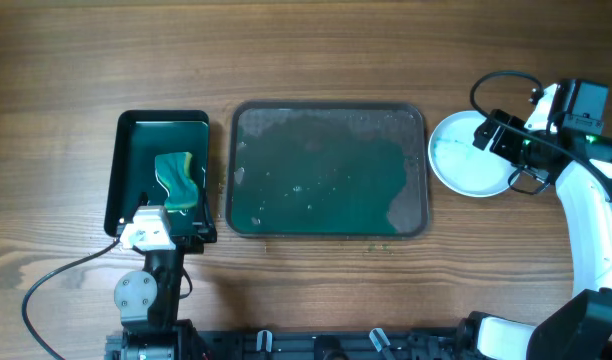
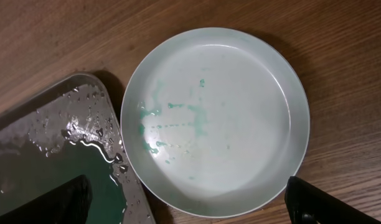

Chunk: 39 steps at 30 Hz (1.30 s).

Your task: Clean dirty plates on tray and stack at the side

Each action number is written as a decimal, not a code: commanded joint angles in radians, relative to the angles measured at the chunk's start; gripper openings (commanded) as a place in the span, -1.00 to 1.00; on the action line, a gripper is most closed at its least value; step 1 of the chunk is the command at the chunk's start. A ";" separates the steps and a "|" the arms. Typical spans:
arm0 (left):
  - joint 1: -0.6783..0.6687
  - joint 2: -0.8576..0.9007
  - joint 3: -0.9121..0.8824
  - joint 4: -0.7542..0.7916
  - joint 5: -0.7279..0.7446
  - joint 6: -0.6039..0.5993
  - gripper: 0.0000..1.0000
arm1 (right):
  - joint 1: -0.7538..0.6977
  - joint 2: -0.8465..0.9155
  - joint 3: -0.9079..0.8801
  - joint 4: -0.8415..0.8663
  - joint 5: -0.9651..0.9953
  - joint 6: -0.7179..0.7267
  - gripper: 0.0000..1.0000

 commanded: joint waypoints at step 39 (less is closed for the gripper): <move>-0.005 -0.007 -0.007 -0.002 -0.014 0.016 1.00 | 0.401 -1.449 -1.090 0.760 0.032 -0.230 0.99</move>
